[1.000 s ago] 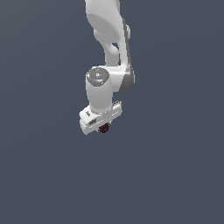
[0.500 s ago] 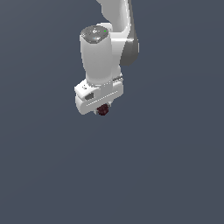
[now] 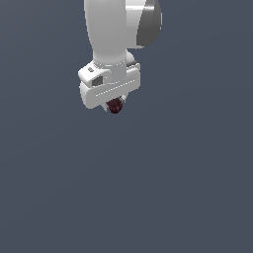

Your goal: Pick up the object and move it to a goal position.

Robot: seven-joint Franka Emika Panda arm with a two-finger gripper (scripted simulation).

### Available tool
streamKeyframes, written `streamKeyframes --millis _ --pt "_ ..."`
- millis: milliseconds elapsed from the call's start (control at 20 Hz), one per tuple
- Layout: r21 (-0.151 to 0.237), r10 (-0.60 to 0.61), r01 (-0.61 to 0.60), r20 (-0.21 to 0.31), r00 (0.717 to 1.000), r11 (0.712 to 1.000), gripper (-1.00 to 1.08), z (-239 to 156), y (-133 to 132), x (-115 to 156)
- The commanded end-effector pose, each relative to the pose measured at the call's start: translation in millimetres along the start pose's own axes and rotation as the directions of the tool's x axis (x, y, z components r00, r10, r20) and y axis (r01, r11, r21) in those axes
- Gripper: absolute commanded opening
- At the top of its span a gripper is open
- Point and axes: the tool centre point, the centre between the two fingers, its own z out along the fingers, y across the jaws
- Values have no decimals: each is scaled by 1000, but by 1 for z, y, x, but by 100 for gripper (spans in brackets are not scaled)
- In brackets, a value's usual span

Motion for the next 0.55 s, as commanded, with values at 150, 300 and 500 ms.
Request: streamKeyframes --millis 150,300,500 --pt "0 0 0 0 1000 1000 -100 -19 -3 -4" --pt "1 1 -1 0 1000 1000 -100 -21 -2 -4" --pt "1 1 -1 0 1000 1000 -100 -18 -1 -3"
